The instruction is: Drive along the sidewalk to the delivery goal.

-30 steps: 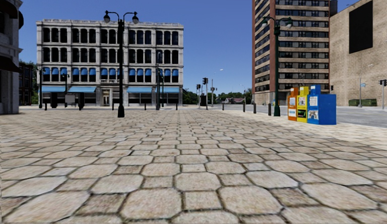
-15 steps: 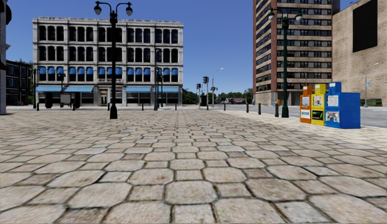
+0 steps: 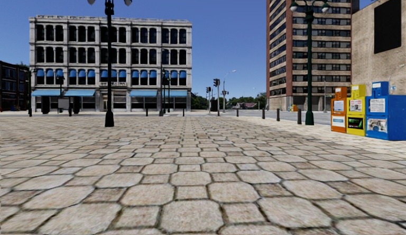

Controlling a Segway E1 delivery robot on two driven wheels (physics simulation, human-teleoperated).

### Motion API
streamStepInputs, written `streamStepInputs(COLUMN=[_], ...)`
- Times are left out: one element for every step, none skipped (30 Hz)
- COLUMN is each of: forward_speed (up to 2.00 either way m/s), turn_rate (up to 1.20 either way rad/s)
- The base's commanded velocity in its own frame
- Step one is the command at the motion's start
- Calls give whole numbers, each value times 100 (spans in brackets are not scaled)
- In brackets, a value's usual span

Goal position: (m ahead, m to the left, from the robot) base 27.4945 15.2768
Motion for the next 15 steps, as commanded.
streamStepInputs(forward_speed=[200,200,200,200,200,200,200,200,200,200,200,200,200,200,200], turn_rate=[0,0,0,0,0,0,0,0,0,0,0,0,0,0,0])
